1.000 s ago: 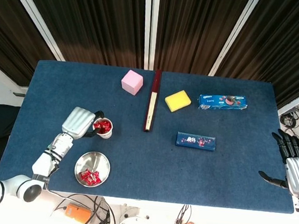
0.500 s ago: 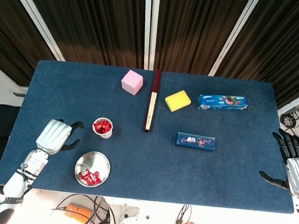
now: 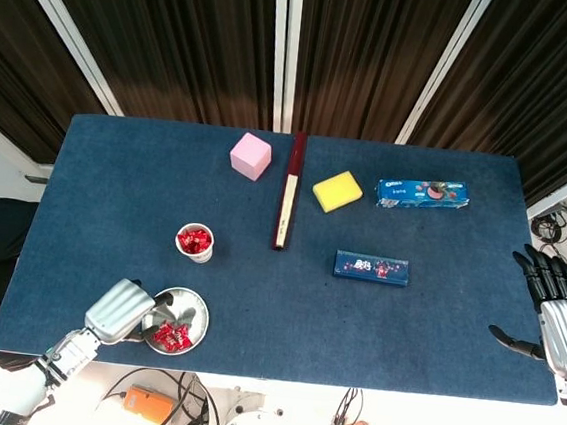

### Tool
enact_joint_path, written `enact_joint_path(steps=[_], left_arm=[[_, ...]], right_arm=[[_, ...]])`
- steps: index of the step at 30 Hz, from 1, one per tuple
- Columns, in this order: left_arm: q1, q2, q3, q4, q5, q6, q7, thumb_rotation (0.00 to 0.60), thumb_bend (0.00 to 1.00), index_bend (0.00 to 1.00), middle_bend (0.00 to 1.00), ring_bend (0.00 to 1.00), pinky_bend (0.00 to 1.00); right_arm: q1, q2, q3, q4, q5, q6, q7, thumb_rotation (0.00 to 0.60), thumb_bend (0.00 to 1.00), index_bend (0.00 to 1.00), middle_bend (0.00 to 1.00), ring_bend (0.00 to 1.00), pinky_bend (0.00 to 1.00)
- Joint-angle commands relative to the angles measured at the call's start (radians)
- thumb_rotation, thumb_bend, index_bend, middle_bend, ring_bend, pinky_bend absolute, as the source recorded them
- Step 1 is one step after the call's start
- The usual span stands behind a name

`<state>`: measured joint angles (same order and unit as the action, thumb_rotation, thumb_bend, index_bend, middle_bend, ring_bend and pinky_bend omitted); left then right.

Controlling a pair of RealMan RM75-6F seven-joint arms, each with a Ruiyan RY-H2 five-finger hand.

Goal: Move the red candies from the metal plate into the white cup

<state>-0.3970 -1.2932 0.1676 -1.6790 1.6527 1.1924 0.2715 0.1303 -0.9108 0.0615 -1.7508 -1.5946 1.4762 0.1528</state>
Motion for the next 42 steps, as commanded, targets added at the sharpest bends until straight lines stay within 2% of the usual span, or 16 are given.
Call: enact_joint_path(steps=[1, 8, 28, 42], left_arm=[[-0.006, -0.023, 0.010, 0.017, 0.009, -0.029, 0.011, 0.600, 0.21, 0.40, 0.89, 0.81, 0.60], [-0.009, -0.050, 0.006, 0.048, -0.011, -0.076, 0.046, 0.600, 0.25, 0.42, 0.89, 0.81, 0.60], [-0.008, -0.061, 0.002, 0.072, -0.036, -0.126, 0.054, 0.600, 0.26, 0.44, 0.89, 0.81, 0.61], [-0.021, -0.076, -0.003, 0.100, -0.041, -0.156, 0.024, 0.600, 0.42, 0.54, 0.89, 0.81, 0.60]], right_arm=[[-0.001, -0.001, -0.001, 0.001, 0.000, 0.000, 0.000, 0.600, 0.21, 0.00, 0.03, 0.00, 0.08], [-0.005, -0.003, -0.003, 0.004, 0.001, 0.005, 0.002, 0.600, 0.21, 0.00, 0.03, 0.00, 0.08], [-0.007, -0.003, -0.004, -0.007, 0.004, 0.004, -0.011, 0.600, 0.21, 0.00, 0.03, 0.00, 0.08], [-0.005, -0.003, -0.003, -0.012, 0.007, -0.001, -0.021, 0.600, 0.21, 0.00, 0.03, 0.00, 0.08]])
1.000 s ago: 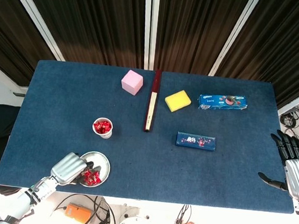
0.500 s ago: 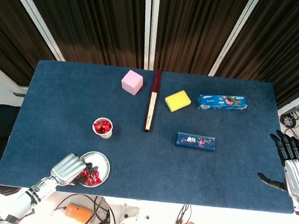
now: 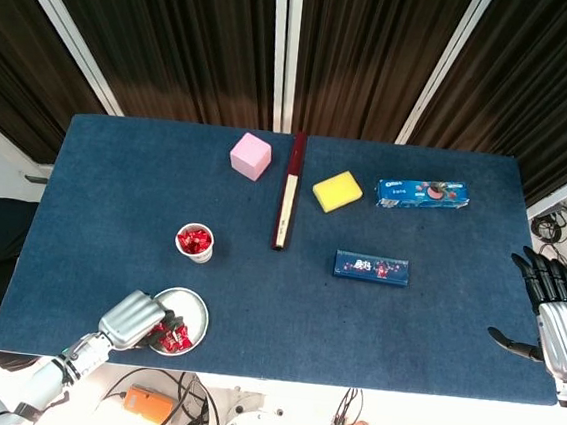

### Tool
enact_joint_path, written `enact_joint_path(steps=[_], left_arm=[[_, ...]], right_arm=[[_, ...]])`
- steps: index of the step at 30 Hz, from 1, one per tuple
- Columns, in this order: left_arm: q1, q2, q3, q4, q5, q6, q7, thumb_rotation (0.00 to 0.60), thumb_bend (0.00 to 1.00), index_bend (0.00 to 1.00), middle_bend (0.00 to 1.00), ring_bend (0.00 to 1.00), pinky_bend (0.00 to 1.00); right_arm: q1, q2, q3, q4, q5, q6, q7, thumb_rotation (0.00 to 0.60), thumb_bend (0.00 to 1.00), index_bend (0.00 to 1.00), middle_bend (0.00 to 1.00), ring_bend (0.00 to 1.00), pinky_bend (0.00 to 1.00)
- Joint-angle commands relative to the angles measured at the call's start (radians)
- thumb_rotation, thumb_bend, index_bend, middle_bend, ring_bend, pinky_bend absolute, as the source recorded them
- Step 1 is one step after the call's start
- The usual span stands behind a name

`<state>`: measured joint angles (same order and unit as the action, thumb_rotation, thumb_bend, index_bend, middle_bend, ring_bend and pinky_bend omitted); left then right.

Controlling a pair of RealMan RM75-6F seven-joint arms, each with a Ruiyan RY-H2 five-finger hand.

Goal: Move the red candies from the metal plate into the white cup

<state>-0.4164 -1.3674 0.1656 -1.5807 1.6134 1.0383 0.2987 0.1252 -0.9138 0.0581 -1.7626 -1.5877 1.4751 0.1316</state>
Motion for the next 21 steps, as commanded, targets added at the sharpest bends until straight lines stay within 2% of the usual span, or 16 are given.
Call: enact_joint_path(steps=[1, 8, 12, 17, 21], left_arm=[[-0.002, -0.002, -0.002, 0.002, -0.001, -0.003, -0.007, 0.600, 0.42, 0.54, 0.89, 0.81, 0.60], [-0.008, 0.017, -0.010, -0.023, 0.018, 0.019, -0.044, 0.600, 0.46, 0.56, 0.89, 0.81, 0.60], [-0.017, 0.047, -0.041, -0.068, 0.031, 0.061, -0.086, 0.600, 0.45, 0.56, 0.89, 0.81, 0.60], [-0.052, 0.074, -0.130, -0.131, 0.024, 0.109, -0.144, 0.600, 0.45, 0.56, 0.89, 0.81, 0.60], [-0.111, 0.071, -0.229, -0.163, -0.049, 0.075, -0.188, 0.600, 0.44, 0.56, 0.89, 0.81, 0.60]], right_arm=[[0.000, 0.000, 0.000, 0.000, 0.000, 0.001, 0.000, 0.600, 0.21, 0.00, 0.03, 0.00, 0.08], [-0.002, -0.002, 0.000, 0.003, 0.000, 0.004, 0.006, 0.600, 0.21, 0.00, 0.03, 0.00, 0.08], [-0.003, -0.002, 0.001, 0.005, -0.002, 0.008, 0.009, 0.600, 0.21, 0.00, 0.03, 0.00, 0.08], [-0.005, 0.001, 0.000, 0.006, -0.007, 0.013, 0.013, 0.600, 0.21, 0.00, 0.03, 0.00, 0.08], [-0.004, 0.000, 0.000, 0.010, -0.010, 0.013, 0.018, 0.600, 0.21, 0.00, 0.03, 0.00, 0.08]])
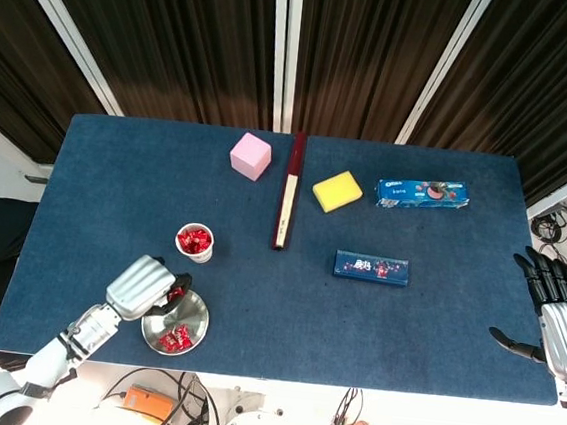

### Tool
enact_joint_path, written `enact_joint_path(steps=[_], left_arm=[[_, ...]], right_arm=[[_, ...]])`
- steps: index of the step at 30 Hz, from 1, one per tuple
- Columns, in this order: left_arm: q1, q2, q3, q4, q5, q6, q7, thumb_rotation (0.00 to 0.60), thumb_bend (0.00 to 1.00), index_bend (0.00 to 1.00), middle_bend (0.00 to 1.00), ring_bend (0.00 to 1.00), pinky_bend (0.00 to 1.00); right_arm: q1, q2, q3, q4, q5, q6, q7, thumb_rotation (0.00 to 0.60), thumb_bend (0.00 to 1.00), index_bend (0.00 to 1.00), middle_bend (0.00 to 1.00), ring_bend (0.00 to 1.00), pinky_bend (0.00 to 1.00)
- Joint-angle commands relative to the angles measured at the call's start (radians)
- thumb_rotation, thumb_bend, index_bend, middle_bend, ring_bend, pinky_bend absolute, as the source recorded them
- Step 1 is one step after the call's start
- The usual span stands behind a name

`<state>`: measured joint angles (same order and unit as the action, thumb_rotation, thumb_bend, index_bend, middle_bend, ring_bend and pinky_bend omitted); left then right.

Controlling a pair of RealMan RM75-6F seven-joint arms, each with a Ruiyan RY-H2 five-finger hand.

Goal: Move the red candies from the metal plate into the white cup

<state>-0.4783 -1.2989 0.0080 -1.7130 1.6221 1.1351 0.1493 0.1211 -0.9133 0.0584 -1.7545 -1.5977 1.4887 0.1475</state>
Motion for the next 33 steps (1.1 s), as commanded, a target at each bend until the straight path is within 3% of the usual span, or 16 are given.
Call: enact_joint_path(steps=[1, 7, 11, 17, 33], left_arm=[[-0.063, -0.001, -0.092, -0.035, -0.078, -0.035, -0.046, 0.600, 0.44, 0.56, 0.89, 0.81, 0.60], [-0.145, -0.044, -0.187, -0.009, -0.231, -0.124, -0.003, 0.600, 0.43, 0.56, 0.89, 0.81, 0.60], [-0.178, -0.079, -0.210, 0.025, -0.331, -0.168, 0.029, 0.600, 0.42, 0.56, 0.89, 0.81, 0.60], [-0.185, -0.101, -0.204, 0.066, -0.413, -0.185, 0.047, 0.600, 0.41, 0.56, 0.89, 0.81, 0.60], [-0.171, -0.089, -0.177, 0.083, -0.436, -0.134, 0.083, 0.600, 0.29, 0.46, 0.89, 0.81, 0.60]], right_arm=[[0.000, -0.001, -0.001, 0.003, 0.000, -0.001, 0.004, 0.600, 0.21, 0.00, 0.03, 0.00, 0.08], [-0.004, -0.004, 0.000, 0.018, 0.009, 0.001, 0.020, 0.600, 0.21, 0.00, 0.03, 0.00, 0.08], [-0.006, -0.005, 0.000, 0.029, 0.018, -0.001, 0.032, 0.600, 0.21, 0.00, 0.03, 0.00, 0.08], [0.000, -0.009, 0.002, 0.042, 0.025, -0.013, 0.044, 0.600, 0.21, 0.00, 0.03, 0.00, 0.08], [0.004, -0.011, 0.002, 0.036, 0.022, -0.018, 0.035, 0.600, 0.21, 0.00, 0.03, 0.00, 0.08]])
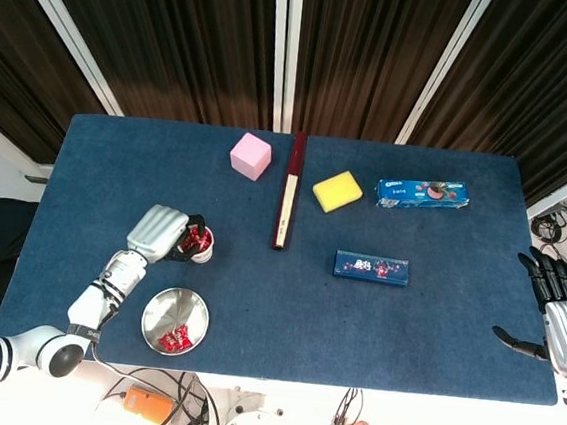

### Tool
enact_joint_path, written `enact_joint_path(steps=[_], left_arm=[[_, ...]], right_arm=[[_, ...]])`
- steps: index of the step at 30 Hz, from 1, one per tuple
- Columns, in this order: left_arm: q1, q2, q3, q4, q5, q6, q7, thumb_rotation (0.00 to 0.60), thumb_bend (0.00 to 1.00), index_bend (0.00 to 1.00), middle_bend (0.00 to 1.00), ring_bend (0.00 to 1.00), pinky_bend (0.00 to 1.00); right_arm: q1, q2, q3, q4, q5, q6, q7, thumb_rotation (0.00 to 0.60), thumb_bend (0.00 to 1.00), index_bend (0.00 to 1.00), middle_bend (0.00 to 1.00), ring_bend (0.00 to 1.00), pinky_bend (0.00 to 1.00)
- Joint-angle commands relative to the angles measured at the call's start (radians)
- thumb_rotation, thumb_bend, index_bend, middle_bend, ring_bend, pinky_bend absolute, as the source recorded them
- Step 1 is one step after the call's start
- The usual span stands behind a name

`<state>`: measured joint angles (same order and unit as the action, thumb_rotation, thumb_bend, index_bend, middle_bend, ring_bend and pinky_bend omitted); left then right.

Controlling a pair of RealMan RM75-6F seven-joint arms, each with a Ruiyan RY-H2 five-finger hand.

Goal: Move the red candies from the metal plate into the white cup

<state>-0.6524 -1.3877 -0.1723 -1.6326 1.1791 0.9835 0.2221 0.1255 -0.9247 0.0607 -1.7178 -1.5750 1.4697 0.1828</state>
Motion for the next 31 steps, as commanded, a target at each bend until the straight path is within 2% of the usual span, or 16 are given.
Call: enact_joint_path(steps=[1, 5, 9, 13, 18, 21, 25, 31], left_arm=[[0.010, 0.002, 0.002, -0.004, 0.017, 0.038, 0.007, 0.600, 0.27, 0.44, 0.89, 0.81, 0.60], [0.058, 0.039, 0.004, -0.049, 0.077, 0.137, -0.029, 0.600, 0.23, 0.35, 0.88, 0.80, 0.60], [0.133, 0.110, 0.022, -0.081, 0.100, 0.232, -0.062, 0.600, 0.22, 0.34, 0.83, 0.75, 0.59], [0.236, 0.177, 0.076, -0.071, 0.119, 0.338, -0.056, 0.600, 0.19, 0.34, 0.65, 0.54, 0.48], [0.360, 0.217, 0.143, -0.019, 0.165, 0.469, -0.077, 0.600, 0.15, 0.25, 0.35, 0.25, 0.21], [0.433, 0.226, 0.176, 0.010, 0.204, 0.549, -0.123, 0.600, 0.14, 0.22, 0.26, 0.16, 0.15], [0.517, 0.227, 0.227, 0.047, 0.264, 0.634, -0.144, 0.600, 0.14, 0.22, 0.24, 0.14, 0.11], [0.597, 0.230, 0.254, 0.060, 0.295, 0.697, -0.178, 0.600, 0.14, 0.22, 0.24, 0.14, 0.09]], right_arm=[[-0.001, 0.001, -0.001, -0.002, -0.002, 0.002, -0.001, 0.600, 0.21, 0.00, 0.03, 0.00, 0.08], [-0.006, 0.006, 0.000, -0.003, 0.000, 0.010, 0.001, 0.600, 0.21, 0.00, 0.03, 0.00, 0.08], [-0.012, 0.012, -0.001, 0.004, 0.006, 0.014, 0.012, 0.600, 0.21, 0.00, 0.03, 0.00, 0.08], [-0.018, 0.019, -0.005, 0.017, 0.014, 0.012, 0.027, 0.600, 0.21, 0.00, 0.03, 0.00, 0.08], [-0.028, 0.005, -0.008, 0.041, 0.009, 0.026, 0.042, 0.600, 0.21, 0.00, 0.03, 0.00, 0.07], [-0.032, -0.012, -0.014, 0.056, 0.001, 0.031, 0.043, 0.600, 0.21, 0.00, 0.03, 0.00, 0.06], [-0.040, -0.039, -0.025, 0.064, -0.013, 0.038, 0.018, 0.600, 0.21, 0.00, 0.03, 0.00, 0.06], [-0.040, -0.061, -0.032, 0.063, -0.026, 0.036, -0.013, 0.600, 0.21, 0.00, 0.03, 0.00, 0.06]])
